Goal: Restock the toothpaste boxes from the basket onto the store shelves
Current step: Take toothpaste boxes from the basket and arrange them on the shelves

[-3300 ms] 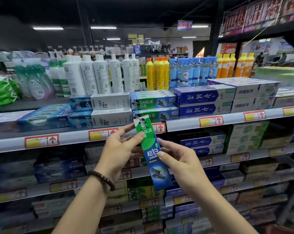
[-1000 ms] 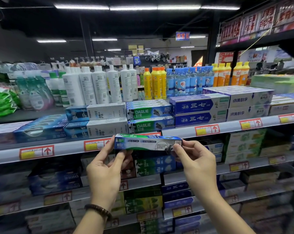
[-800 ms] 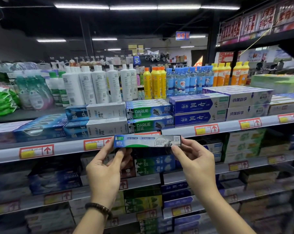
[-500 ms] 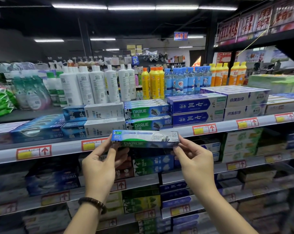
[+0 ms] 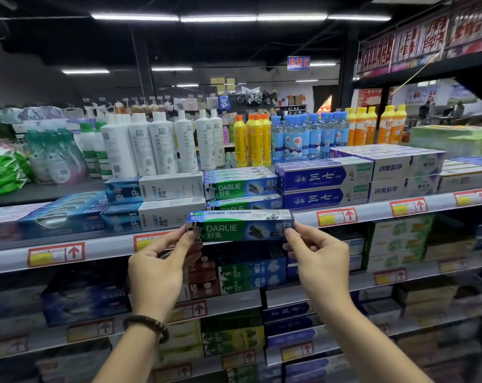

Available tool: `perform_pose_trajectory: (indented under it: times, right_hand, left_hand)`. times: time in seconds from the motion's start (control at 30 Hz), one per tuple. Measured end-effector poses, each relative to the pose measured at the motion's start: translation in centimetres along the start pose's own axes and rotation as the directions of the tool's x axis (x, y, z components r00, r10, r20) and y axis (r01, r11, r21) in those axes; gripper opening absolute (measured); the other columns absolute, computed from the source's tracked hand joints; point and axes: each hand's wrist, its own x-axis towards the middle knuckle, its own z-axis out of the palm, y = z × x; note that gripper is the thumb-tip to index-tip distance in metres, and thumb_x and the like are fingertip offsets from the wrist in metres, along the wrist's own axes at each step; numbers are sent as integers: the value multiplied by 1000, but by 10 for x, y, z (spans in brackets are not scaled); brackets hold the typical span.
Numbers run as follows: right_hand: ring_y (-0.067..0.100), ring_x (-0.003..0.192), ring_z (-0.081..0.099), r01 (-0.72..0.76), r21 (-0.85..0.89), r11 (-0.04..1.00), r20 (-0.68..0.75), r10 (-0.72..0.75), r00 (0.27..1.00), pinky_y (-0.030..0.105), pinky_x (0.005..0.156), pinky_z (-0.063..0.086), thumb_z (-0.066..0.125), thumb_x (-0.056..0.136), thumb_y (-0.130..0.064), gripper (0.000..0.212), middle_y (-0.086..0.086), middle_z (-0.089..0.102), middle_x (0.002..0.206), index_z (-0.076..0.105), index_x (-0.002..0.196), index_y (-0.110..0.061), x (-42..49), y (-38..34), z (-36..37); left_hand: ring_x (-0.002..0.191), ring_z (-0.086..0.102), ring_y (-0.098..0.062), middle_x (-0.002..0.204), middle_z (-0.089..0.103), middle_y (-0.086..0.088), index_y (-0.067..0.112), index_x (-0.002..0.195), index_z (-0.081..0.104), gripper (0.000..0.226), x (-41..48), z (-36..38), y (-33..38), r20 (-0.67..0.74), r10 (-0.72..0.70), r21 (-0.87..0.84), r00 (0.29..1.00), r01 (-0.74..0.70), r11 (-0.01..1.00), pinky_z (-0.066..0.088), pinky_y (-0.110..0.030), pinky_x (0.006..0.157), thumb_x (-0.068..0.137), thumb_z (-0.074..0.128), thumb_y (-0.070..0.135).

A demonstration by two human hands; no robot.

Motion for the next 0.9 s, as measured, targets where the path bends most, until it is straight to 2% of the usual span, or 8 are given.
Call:
perform_pose_trajectory:
  times: [0.13,0.33,0.53,0.63,0.73,0.8,0.83,0.9]
  right_hand:
    - [16,79,79,17,-95,995,-2,-17,1000,45,81,66,80,95,-21,12,-4,81,82,82,106,-18,17,0,5]
    - [10,79,79,23,-136,990,18,-20,1000,43,82,67,75,98,-13,6,-2,80,84,79,100,-18,52,-4,16]
    - [12,78,78,44,-209,977,24,-40,999,43,80,66,77,96,-11,19,-6,79,82,75,93,-30,84,-2,27]
    - [11,75,77,28,-209,977,20,-24,1000,42,81,66,78,95,-12,18,-6,79,78,76,93,-30,95,1,32]
    - [9,73,78,5,-200,980,9,-3,1000,43,83,66,79,95,-13,13,-7,79,76,78,95,-27,103,5,36]
    - [8,72,78,6,-209,978,5,-5,1000,43,83,66,79,95,-13,13,-7,79,76,78,95,-26,106,7,36]
    - [8,72,78,4,-215,977,2,-3,1000,42,83,66,79,95,-13,13,-7,79,76,78,94,-27,108,8,36]
    - [8,71,77,2,-232,973,-2,-2,1000,43,82,66,80,94,-14,13,-7,79,75,78,94,-27,110,12,36]
  left_hand:
    - [89,80,-27,93,82,-7,16,105,83,16,11,10,1,50,-72,-152,996,79,985,62,-45,93,89,82,18]
    - [85,80,-26,92,82,-5,8,110,79,22,34,27,7,37,-48,-130,998,52,990,65,-32,79,92,75,-4]
    - [75,79,-14,82,81,4,17,110,81,20,59,41,13,3,29,119,1000,-29,993,65,-27,73,93,78,7]
    - [73,76,-5,73,78,11,24,109,81,20,68,45,11,-3,86,256,996,-82,963,65,-36,81,90,82,16]
    - [80,72,-3,85,76,14,23,112,81,24,73,47,11,-29,154,390,988,-131,912,61,-35,93,89,84,24]
    - [80,66,-4,90,75,11,22,115,81,26,74,48,12,-15,197,457,980,-169,873,51,-18,94,89,83,26]
    - [76,62,-2,93,76,8,22,117,80,27,74,49,14,0,209,500,978,-181,847,42,-8,87,90,83,26]
    - [74,56,4,100,79,6,23,120,79,30,74,52,15,26,215,548,976,-193,814,31,-4,78,90,82,25]
